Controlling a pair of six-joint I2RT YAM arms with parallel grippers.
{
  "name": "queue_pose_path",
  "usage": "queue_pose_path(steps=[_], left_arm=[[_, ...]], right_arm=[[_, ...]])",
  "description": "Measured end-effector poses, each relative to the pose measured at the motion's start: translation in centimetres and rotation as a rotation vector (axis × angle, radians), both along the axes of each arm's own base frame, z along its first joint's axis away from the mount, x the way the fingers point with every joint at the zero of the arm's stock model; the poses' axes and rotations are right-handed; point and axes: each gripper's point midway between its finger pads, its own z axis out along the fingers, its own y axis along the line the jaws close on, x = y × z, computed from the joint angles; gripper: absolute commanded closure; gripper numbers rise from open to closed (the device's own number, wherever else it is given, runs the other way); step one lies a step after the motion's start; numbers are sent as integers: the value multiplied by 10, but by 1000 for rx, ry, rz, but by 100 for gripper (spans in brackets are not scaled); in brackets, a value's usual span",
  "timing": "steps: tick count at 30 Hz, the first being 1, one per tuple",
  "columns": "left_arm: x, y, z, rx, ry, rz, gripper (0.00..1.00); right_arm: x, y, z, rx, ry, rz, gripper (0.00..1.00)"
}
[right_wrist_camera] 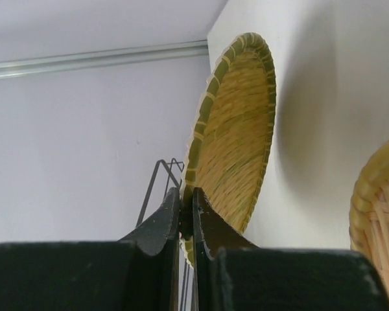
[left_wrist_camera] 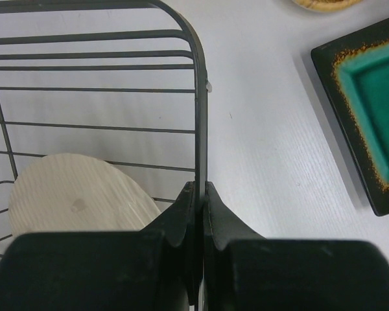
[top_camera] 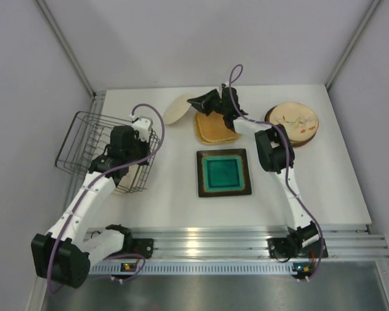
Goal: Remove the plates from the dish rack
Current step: Grab a plate with the right arm, then place the plate on the table
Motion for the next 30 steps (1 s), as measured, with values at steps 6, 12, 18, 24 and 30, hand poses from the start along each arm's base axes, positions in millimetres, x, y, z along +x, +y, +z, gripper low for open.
queue_pose_path(steps=[6,12,18,24,30], left_arm=[[21,-6,-11,-8,6,33,100],[59,-13,-21,-4,18,99,100],[88,-11,-18,0,7,178,100],[113,-9,-17,-8,-12,259,100],[140,-13,-33,-5,17,299,100]], right_arm=[[-14,5,31,22,-124,123,100],[-53,6,69,-54,-294,282,100],[-96,-28,132,-319,-497,287,100],[-144,-79,204,-659,-743,185,100],[-204,-100,190,-980,-790,177,100]])
